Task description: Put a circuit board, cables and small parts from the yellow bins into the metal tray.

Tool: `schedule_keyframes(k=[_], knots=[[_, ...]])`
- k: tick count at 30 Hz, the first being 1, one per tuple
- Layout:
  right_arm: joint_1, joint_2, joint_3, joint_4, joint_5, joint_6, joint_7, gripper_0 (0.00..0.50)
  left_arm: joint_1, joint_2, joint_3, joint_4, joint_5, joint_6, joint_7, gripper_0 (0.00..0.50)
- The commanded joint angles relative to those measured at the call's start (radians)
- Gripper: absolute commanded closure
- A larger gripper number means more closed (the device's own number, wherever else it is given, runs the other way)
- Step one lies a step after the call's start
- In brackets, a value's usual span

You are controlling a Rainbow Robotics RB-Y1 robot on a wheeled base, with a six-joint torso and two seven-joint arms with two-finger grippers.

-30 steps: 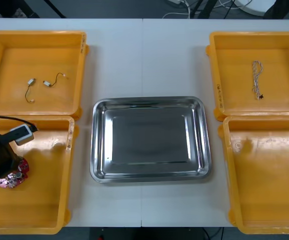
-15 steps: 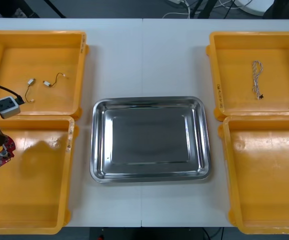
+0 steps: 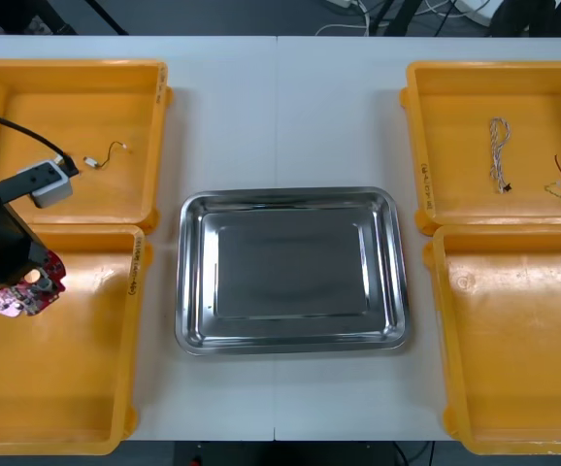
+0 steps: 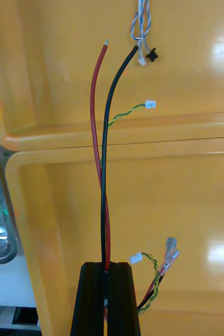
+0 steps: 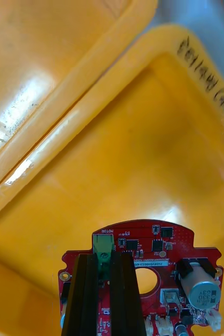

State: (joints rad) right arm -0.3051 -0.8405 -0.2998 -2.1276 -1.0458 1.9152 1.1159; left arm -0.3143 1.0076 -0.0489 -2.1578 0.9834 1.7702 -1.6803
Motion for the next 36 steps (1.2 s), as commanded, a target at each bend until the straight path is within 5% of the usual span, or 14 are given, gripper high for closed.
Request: schedule_keyframes(k=[1,9,24,36], knots=[[-0.048,-0.065,-0.027,-0.02,-0.026,0.005,0.157,0.5,-0.085,-0.061,-0.002,-0.082,-0.025,0.064,0.154,0.5],[-0.075,-0.066,-0.01,-0.02,-0.059,0.005,0.308,0.5,-0.157,-0.142,-0.098,-0.14,-0.088,0.104,0.324,0.5],[-0.197,-0.068,0.177,-0.022,-0.128,0.005,0.328,0.5,-0.246,-0.316,-0.361,-0.146,-0.322,0.106,0.591,0.5],[-0.203,-0.106,0.246,-0.069,-0.149,0.005,0.355,0.5,-0.261,-0.405,-0.545,-0.076,-0.477,-0.034,0.774,0.5]])
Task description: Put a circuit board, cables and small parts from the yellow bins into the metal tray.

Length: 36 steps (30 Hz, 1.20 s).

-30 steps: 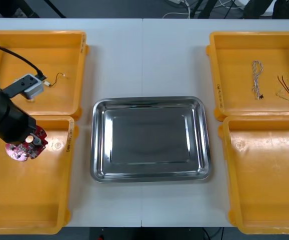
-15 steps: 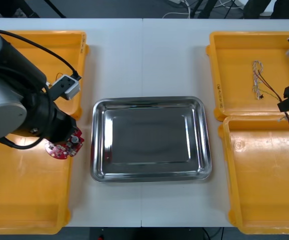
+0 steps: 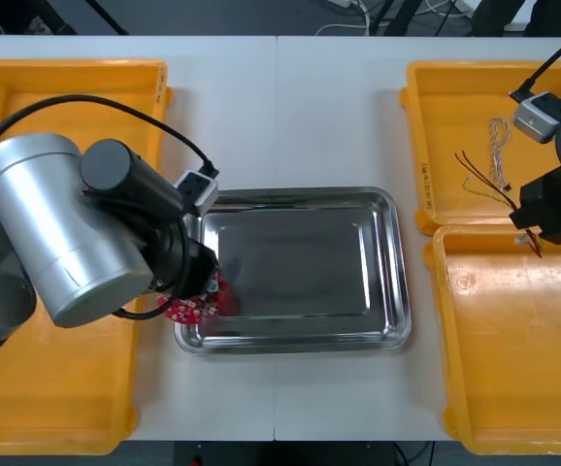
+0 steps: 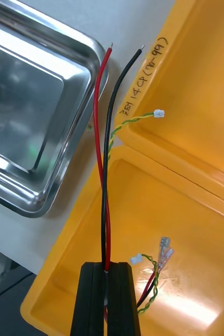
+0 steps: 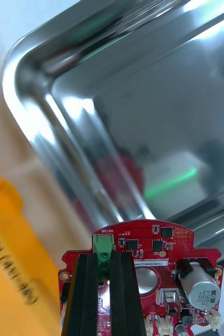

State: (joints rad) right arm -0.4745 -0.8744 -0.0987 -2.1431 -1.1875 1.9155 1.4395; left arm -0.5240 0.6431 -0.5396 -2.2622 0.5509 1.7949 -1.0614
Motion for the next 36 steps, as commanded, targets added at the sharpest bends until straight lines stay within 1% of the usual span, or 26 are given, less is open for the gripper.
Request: schedule_keyframes(k=[1,8,11,27,36], knots=[[-0.035,-0.08,0.059,-0.061,-0.006,0.004,0.033,0.5,-0.053,-0.043,-0.071,0.046,-0.06,-0.085,0.158,0.5],[-0.033,-0.08,0.085,-0.077,-0.011,0.004,0.038,0.5,-0.053,-0.057,-0.152,0.139,-0.112,-0.203,0.186,0.5],[-0.033,-0.08,0.091,-0.081,-0.011,0.004,0.041,0.5,-0.053,-0.057,-0.178,0.162,-0.115,-0.23,0.198,0.5],[-0.033,-0.078,0.108,-0.083,0.008,0.004,0.059,0.5,-0.053,-0.056,-0.243,0.236,-0.115,-0.341,0.239,0.5],[-0.033,-0.078,0.117,-0.083,0.008,0.004,0.071,0.5,-0.053,-0.046,-0.252,0.237,-0.115,-0.345,0.242,0.5]])
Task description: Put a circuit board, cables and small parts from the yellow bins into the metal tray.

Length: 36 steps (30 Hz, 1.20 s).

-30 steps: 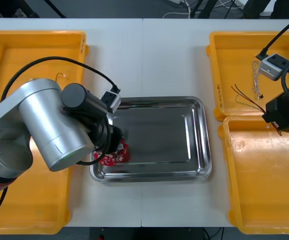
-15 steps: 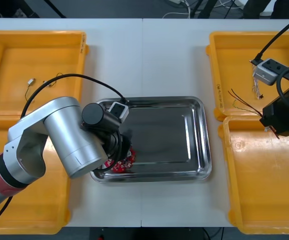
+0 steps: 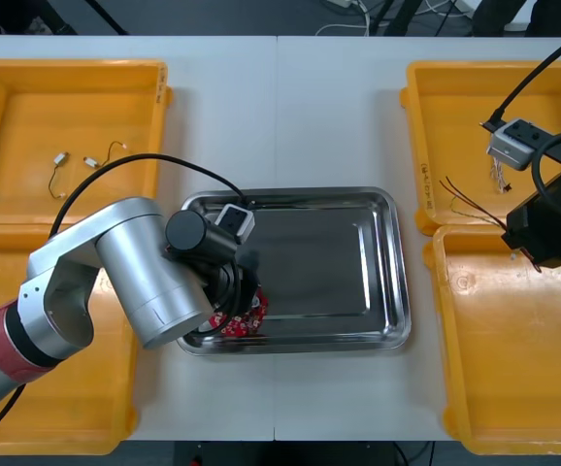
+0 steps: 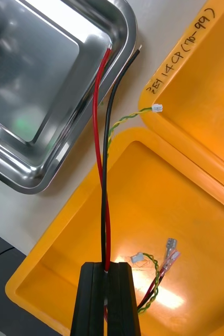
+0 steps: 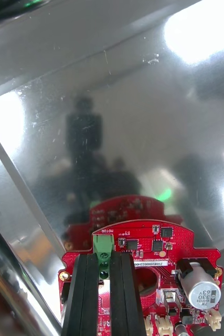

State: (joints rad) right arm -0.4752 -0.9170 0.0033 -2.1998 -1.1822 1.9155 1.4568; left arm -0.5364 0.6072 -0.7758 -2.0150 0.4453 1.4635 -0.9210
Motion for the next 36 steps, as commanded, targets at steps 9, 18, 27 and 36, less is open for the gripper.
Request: schedule_keyframes(k=[9,18,27,36], knots=[[-0.033,-0.036,0.015,-0.024,-0.002,0.004,0.062,0.5,-0.039,-0.01,-0.019,-0.01,-0.002,-0.022,0.11,0.495],[-0.033,-0.036,0.015,-0.026,0.003,0.004,0.065,0.5,-0.04,-0.007,-0.031,-0.01,-0.008,-0.046,0.129,0.058],[-0.034,-0.036,0.015,-0.026,0.004,0.004,0.065,0.5,-0.04,-0.003,-0.04,-0.01,-0.013,-0.072,0.151,0.0],[-0.034,0.003,0.017,-0.026,-0.008,0.004,0.077,0.5,-0.051,0.006,-0.037,-0.01,-0.011,-0.074,0.162,0.0]])
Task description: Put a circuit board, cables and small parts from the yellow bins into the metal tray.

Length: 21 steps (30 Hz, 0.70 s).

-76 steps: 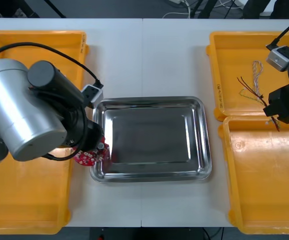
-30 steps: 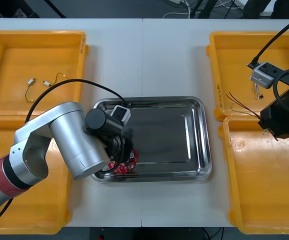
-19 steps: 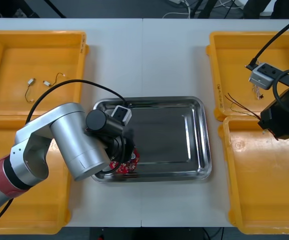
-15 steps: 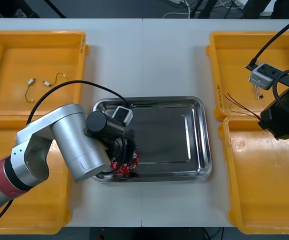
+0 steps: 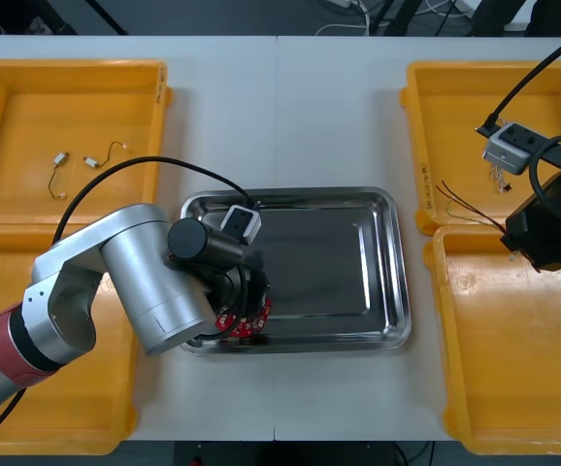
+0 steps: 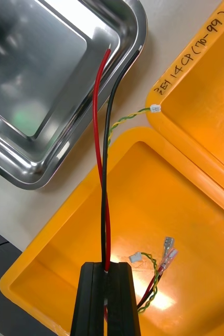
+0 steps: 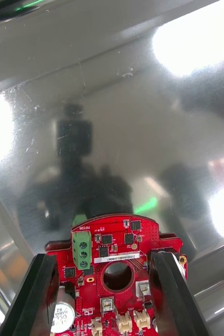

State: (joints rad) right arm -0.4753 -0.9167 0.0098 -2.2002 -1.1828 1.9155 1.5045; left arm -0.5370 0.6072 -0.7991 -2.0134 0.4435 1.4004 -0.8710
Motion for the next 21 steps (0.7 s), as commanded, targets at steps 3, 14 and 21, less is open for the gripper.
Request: schedule_keyframes(k=[3,14,21], knots=[[-0.04,0.015,0.016,-0.026,-0.012,0.004,0.037,0.5,-0.06,0.014,0.001,-0.013,0.004,-0.003,0.107,0.0],[-0.103,0.073,0.188,-0.061,0.049,-0.006,0.057,0.5,-0.123,0.032,0.175,-0.034,0.17,0.149,0.021,0.0],[-0.151,0.134,0.311,-0.072,0.106,-0.026,0.057,0.5,-0.149,0.072,0.271,-0.034,0.262,0.203,-0.022,0.0]])
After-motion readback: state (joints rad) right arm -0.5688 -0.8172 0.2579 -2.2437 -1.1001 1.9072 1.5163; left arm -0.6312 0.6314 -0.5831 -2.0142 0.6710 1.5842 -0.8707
